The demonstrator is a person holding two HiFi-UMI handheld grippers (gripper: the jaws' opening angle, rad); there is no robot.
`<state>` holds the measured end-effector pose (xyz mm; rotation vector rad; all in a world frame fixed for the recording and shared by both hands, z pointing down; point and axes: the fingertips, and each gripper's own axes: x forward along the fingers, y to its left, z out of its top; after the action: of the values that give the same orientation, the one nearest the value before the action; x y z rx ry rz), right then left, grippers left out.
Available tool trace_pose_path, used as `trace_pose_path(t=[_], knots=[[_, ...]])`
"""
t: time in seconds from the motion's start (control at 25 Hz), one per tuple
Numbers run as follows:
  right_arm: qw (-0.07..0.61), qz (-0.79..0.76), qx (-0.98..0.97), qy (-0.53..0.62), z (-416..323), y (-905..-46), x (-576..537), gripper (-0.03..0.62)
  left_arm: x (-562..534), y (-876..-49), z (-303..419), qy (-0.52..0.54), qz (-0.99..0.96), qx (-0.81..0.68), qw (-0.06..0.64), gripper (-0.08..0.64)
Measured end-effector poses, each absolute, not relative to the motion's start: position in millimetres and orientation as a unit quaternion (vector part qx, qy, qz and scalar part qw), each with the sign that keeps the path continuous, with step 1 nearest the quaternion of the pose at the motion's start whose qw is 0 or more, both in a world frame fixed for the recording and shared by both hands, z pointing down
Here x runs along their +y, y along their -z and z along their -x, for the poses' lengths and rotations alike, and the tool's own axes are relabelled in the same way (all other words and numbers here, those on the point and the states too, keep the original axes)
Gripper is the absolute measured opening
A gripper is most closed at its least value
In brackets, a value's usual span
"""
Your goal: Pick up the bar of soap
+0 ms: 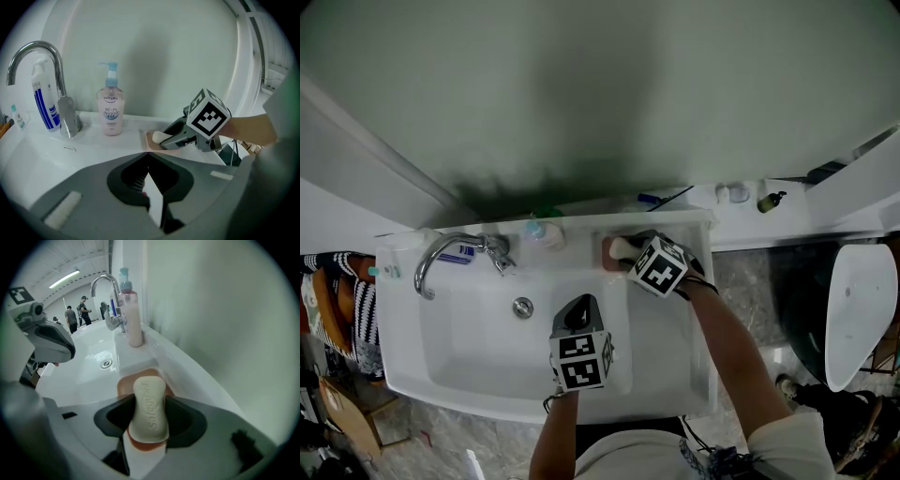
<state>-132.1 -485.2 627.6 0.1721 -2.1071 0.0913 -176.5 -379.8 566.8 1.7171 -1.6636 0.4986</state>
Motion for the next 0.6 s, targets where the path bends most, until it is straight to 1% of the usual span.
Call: trace_pose_path(t=[0.32, 0.6], knots=[[0.469, -0.076, -0.880, -0.024, 137.3, -609.8, -483.3, 0.219, -377.8, -561.5, 176.7, -0.189, -0.661, -0.643, 0.337, 0.008], [0.468, -0.087, -0.879, -0.025, 126.0, -598.1, -476.3, 0.219, -376.7, -551.6, 168.4, -0.184, -0.674, -0.638, 0.325, 0.008]])
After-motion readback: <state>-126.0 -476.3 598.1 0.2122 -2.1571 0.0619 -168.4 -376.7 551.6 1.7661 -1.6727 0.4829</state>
